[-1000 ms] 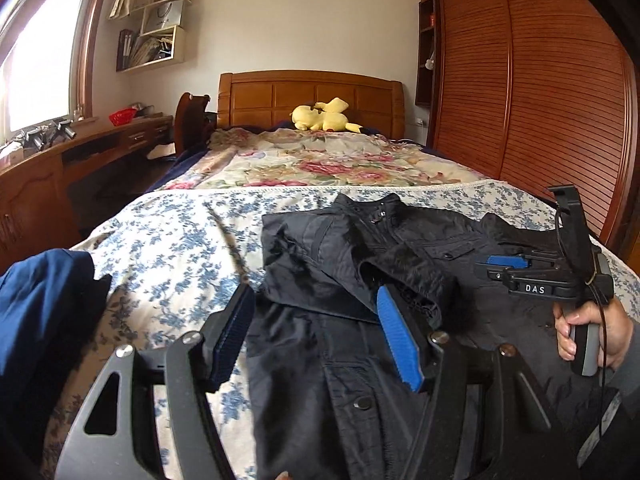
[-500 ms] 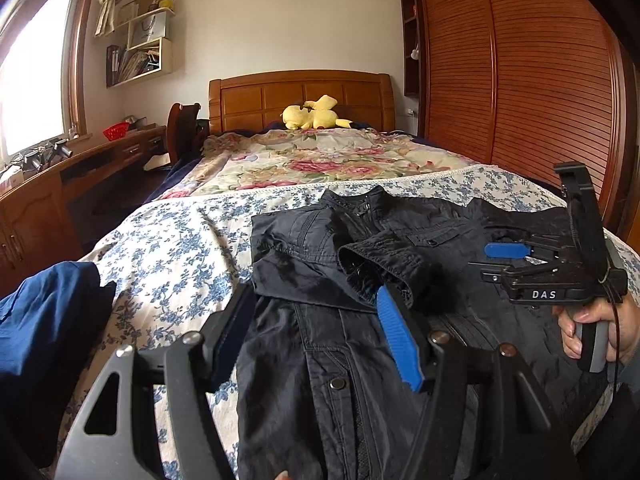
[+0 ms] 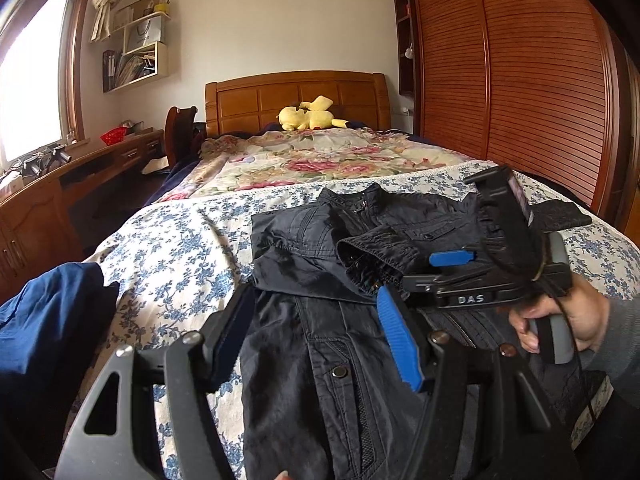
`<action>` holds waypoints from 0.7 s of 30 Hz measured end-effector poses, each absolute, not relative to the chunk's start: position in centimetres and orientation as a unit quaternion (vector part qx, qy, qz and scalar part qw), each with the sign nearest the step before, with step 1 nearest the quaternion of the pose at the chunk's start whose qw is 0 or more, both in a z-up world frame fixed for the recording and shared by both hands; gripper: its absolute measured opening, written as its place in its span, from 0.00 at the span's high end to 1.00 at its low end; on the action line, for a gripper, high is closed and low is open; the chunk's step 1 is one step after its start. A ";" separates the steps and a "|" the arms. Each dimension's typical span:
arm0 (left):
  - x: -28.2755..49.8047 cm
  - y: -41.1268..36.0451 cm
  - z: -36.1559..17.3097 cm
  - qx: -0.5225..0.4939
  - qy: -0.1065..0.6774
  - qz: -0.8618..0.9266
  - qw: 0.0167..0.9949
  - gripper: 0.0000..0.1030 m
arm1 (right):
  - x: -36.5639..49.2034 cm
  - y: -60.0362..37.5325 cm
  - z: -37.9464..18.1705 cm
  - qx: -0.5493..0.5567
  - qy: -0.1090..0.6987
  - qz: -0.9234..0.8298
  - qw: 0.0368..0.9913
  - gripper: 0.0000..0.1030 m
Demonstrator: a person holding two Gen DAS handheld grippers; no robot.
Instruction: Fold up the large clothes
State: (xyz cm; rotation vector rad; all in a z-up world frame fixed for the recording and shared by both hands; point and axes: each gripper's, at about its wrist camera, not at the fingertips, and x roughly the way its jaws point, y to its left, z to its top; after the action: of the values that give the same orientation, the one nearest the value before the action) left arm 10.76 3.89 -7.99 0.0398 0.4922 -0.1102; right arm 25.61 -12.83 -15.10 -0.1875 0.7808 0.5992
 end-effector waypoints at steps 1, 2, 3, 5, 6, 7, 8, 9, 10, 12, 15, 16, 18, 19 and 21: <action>10.9 4.0 -8.1 0.017 0.244 -0.054 0.968 0.39 | 26.0 -12.5 -15.6 -0.094 0.379 0.288 0.874 0.35; 11.0 4.2 -8.3 0.014 0.246 -0.053 0.968 0.39 | 26.5 -12.1 -16.1 -0.097 0.385 0.289 0.871 0.35; 11.2 4.4 -8.5 0.013 0.248 -0.053 0.967 0.39 | 27.0 -11.8 -16.6 -0.100 0.393 0.290 0.867 0.35; 11.4 4.6 -8.9 0.013 0.252 -0.050 0.966 0.39 | 27.8 -11.0 -17.6 -0.113 0.407 0.292 0.858 0.35; 11.6 4.6 -9.1 0.013 0.254 -0.050 0.966 0.39 | 28.1 -10.6 -18.0 -0.120 0.411 0.291 0.856 0.35; 11.6 4.7 -9.3 0.013 0.257 -0.049 0.965 0.39 | 28.4 -10.3 -18.4 -0.129 0.416 0.289 0.852 0.35; 11.7 4.8 -9.4 0.014 0.259 -0.048 0.965 0.39 | 28.6 -9.9 -18.8 -0.139 0.422 0.286 0.849 0.35; 11.7 4.8 -9.6 0.014 0.261 -0.047 0.964 0.39 | 28.9 -9.5 -19.2 -0.149 0.427 0.283 0.846 0.35; 11.7 4.9 -9.8 0.013 0.263 -0.046 0.964 0.39 | 29.0 -9.4 -19.4 -0.155 0.428 0.280 0.845 0.36; 11.6 4.9 -10.1 0.011 0.267 -0.047 0.963 0.39 | 29.2 -9.3 -19.5 -0.163 0.428 0.269 0.847 0.51; 11.3 4.8 -10.2 0.011 0.269 -0.048 0.962 0.39 | 29.2 -10.1 -18.9 -0.139 0.429 0.283 0.846 0.93; 11.1 4.7 -10.2 0.011 0.269 -0.048 0.962 0.39 | 29.0 -10.4 -18.5 -0.139 0.423 0.280 0.851 0.95; 10.8 4.6 -10.0 0.010 0.268 -0.050 0.962 0.39 | 28.4 -11.2 -17.3 -0.137 0.403 0.274 0.862 0.98; 10.7 4.5 -9.9 0.010 0.268 -0.051 0.962 0.39 | 28.0 -11.6 -16.6 -0.132 0.394 0.271 0.868 0.99; 10.4 4.2 -9.6 0.011 0.266 -0.053 0.962 0.39 | 27.2 -12.8 -14.9 -0.118 0.375 0.267 0.880 0.99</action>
State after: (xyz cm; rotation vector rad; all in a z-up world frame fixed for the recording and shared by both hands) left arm 10.43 4.25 -9.62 0.0223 0.5393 -0.1076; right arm 27.17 -12.84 -14.87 -0.2450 0.7824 0.5562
